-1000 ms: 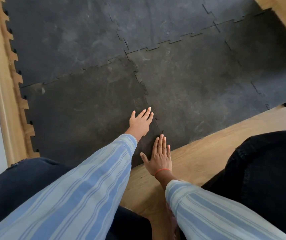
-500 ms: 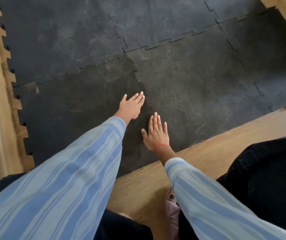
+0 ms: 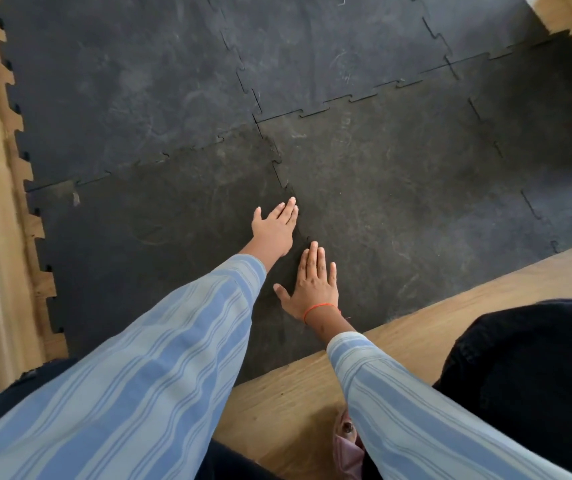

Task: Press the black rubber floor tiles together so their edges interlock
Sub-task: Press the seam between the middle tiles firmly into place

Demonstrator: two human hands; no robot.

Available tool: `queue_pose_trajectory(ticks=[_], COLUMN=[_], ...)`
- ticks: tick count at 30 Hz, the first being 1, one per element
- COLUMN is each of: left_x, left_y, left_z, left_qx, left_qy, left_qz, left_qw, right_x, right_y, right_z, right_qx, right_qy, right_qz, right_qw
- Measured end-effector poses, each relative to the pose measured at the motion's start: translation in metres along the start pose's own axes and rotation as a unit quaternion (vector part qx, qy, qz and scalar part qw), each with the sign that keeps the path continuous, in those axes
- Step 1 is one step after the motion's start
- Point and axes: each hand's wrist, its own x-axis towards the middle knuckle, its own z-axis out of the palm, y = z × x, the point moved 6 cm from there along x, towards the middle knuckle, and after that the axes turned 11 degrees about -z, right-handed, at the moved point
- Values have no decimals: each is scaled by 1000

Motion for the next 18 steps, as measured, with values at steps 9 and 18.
queue_pose_trajectory(ticks=[9,18], left_x=[16,75], left_y=[-35,-64], left_z=[-15,-37], left_qx=[-43,-62], left_qy=[51,71], left_qz=[-21,-61], left_qw=[998,994], right_x=[19,81], right_y=[-14,-15], right_z=[-27,-62], right_qx=[-13,-73], right_qy=[41,10], right_qz=[-23,-94], right_qw=[999,993])
